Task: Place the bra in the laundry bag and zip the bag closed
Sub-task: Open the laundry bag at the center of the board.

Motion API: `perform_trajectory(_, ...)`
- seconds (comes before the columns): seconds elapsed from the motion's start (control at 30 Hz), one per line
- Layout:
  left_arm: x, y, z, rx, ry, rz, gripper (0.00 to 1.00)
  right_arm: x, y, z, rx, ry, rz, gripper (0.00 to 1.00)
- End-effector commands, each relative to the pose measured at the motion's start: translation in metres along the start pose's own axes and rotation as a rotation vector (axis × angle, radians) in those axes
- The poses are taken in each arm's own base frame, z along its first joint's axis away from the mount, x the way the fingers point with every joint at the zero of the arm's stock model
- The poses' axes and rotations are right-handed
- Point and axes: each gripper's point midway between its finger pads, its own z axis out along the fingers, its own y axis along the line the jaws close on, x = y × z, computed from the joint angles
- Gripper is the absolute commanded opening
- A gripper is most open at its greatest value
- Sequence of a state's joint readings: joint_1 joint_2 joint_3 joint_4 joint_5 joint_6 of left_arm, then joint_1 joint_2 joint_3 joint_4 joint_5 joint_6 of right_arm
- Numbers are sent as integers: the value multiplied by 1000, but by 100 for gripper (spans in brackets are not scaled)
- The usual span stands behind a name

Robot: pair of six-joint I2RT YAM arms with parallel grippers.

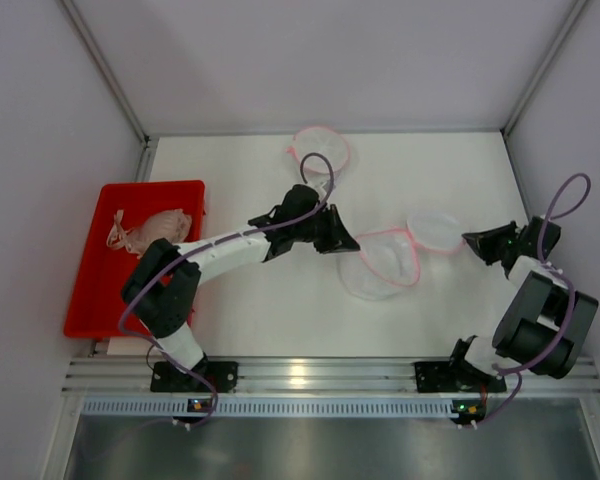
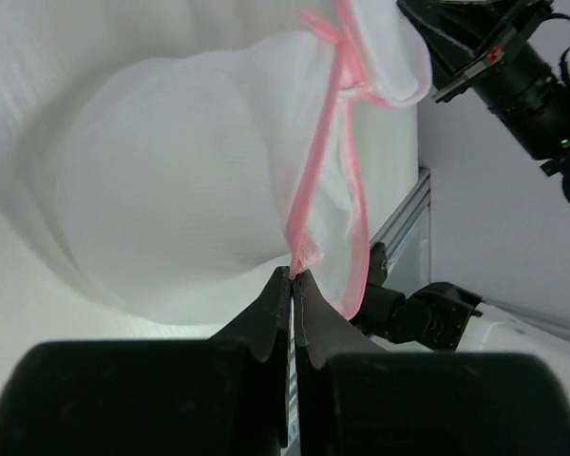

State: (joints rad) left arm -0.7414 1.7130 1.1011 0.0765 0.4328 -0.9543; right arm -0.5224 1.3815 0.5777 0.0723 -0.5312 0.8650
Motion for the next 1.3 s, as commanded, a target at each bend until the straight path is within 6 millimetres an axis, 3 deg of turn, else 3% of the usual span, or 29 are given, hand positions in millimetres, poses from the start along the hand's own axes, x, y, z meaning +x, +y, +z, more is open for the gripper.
perform_trajectory(0.0, 12, 55, -20, -190, 38, 33, 0, -19, 10, -10, -13, -60, -120, 0)
perform_trajectory(0.07, 6, 92, -31, -325, 21, 8, 0, -20, 7, -12, -6, -65, -150, 0)
perform_trajectory(0.2, 17, 147, -39, -468, 50, -36, 0, -15, 5, -15, -18, -35, -197, 0)
perform_trajectory(0.33, 25, 167, -27, -505, 84, -57, 0, -6, 3, -14, -35, 5, -217, 0)
perform_trajectory(0.47, 15, 153, 1, -450, 88, -13, 0, -2, 4, -12, -64, 20, -233, 0)
perform_trajectory(0.57, -4, 139, 26, -398, 57, 40, 0, -14, 17, -7, -103, -18, -257, 0)
perform_trajectory(0.6, -23, 126, 36, -371, 18, 71, 0, -18, 22, -5, -110, -29, -266, 0)
perform_trajectory(0.67, -39, 128, 51, -371, -5, 101, 0, -34, 35, -1, -131, -65, -283, 0)
perform_trajectory(0.7, -58, 116, 61, -340, -42, 130, 0, -39, 38, 2, -133, -74, -285, 0)
perform_trajectory(0.8, -87, 93, 72, -269, -118, 203, 0, -59, 60, 4, -182, -126, -312, 0)
perform_trajectory(0.93, -102, 72, 68, -210, -170, 262, 0, -71, 82, -2, -231, -160, -397, 0)
perform_trajectory(1.03, -91, 73, 55, -204, -151, 281, 0, -61, 82, -10, -235, -137, -464, 0)
perform_trajectory(1.07, -79, 84, 51, -218, -130, 274, 0, -54, 78, -13, -232, -112, -474, 0)
perform_trajectory(1.1, -74, 77, 45, -194, -128, 279, 0, -49, 79, -18, -241, -110, -502, 1)
perform_trajectory(1.17, -56, 89, 38, -190, -110, 267, 3, -34, 66, -21, -238, -72, -561, 14)
perform_trajectory(1.2, -53, 83, 32, -172, -112, 270, 6, -27, 61, -25, -228, -58, -579, 21)
perform_trajectory(1.23, -49, 82, 29, -163, -109, 265, 10, -21, 50, -25, -210, -45, -619, 44)
perform_trajectory(1.27, -40, 86, 26, -159, -102, 261, 34, -18, 46, -27, -198, -45, -637, 56)
